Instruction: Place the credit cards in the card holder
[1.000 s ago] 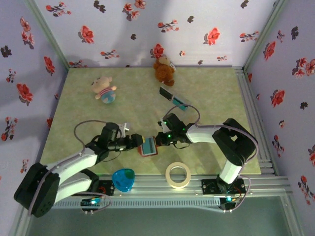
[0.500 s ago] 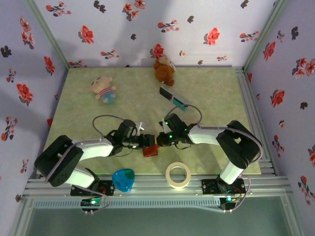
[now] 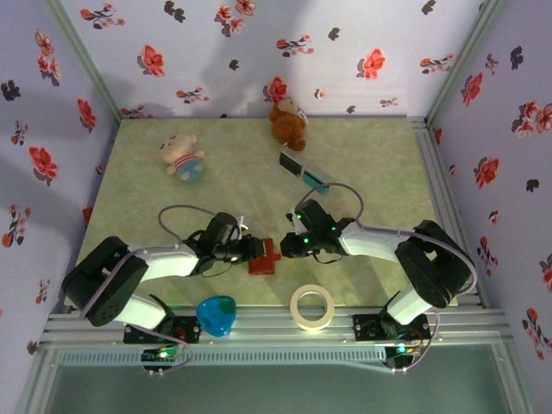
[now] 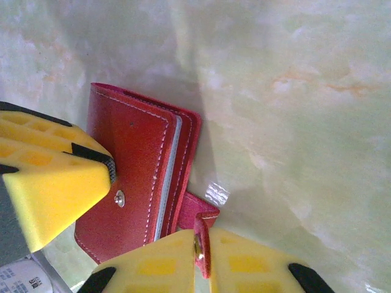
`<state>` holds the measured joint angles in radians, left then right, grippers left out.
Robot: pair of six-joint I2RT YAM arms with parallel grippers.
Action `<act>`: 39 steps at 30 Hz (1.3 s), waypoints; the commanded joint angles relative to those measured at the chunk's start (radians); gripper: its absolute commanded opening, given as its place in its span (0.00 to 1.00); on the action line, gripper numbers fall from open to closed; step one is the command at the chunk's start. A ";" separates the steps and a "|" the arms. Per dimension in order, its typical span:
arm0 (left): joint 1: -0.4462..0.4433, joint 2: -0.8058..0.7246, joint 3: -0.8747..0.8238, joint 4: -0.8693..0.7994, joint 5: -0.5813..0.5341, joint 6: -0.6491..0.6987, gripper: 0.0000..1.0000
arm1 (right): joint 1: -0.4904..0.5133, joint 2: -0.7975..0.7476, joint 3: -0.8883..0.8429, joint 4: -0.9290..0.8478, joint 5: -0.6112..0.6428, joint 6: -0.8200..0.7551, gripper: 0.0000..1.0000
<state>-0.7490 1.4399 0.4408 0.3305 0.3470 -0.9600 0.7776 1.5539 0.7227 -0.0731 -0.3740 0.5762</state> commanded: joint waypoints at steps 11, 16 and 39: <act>-0.008 0.015 0.000 -0.092 -0.043 0.009 0.14 | -0.007 -0.034 -0.008 -0.040 0.004 -0.004 0.18; -0.009 0.031 0.009 -0.104 -0.044 0.014 0.14 | -0.006 -0.046 -0.008 -0.044 0.005 -0.005 0.05; -0.020 0.049 0.046 -0.154 -0.049 0.016 0.10 | -0.006 -0.076 -0.018 -0.058 0.016 -0.024 0.00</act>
<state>-0.7547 1.4574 0.4759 0.2565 0.3244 -0.9592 0.7769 1.4918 0.7059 -0.1135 -0.3630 0.5648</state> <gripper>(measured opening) 0.103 0.040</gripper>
